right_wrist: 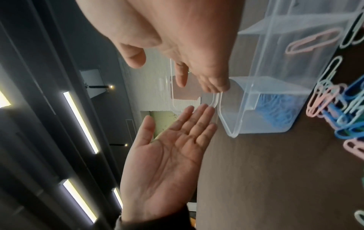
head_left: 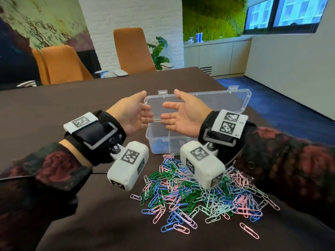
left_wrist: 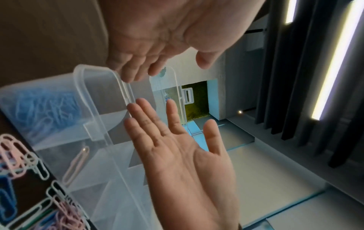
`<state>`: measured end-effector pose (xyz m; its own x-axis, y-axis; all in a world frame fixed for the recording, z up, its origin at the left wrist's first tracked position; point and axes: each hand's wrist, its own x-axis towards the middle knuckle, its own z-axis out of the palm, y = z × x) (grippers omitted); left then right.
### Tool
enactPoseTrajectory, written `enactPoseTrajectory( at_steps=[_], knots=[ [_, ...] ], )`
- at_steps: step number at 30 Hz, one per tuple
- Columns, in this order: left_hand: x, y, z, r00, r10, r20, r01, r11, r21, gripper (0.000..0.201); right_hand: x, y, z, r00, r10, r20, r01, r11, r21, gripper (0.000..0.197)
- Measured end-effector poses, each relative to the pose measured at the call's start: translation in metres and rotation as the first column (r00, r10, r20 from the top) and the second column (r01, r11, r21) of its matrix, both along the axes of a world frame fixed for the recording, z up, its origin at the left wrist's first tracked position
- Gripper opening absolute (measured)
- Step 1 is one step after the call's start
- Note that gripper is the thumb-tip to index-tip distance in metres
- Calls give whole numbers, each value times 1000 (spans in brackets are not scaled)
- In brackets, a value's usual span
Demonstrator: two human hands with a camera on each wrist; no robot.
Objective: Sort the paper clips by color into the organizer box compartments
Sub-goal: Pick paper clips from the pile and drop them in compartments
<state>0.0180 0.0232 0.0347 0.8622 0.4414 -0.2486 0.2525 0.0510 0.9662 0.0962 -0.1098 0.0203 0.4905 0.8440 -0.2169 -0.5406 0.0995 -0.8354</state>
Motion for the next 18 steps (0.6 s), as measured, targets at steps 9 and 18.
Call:
enactPoseTrajectory(
  at_steps=[9, 18],
  knots=[
    [-28, -41, -1, 895, -443, -54, 379, 690, 617, 16, 14, -103, -5, 579, 275, 768, 24, 935, -353, 22],
    [-4, -111, -42, 542, -605, -583, 643, -148, 751, 14, 13, -157, -37, 83, 795, 601, 144, 587, -797, 13]
  ],
)
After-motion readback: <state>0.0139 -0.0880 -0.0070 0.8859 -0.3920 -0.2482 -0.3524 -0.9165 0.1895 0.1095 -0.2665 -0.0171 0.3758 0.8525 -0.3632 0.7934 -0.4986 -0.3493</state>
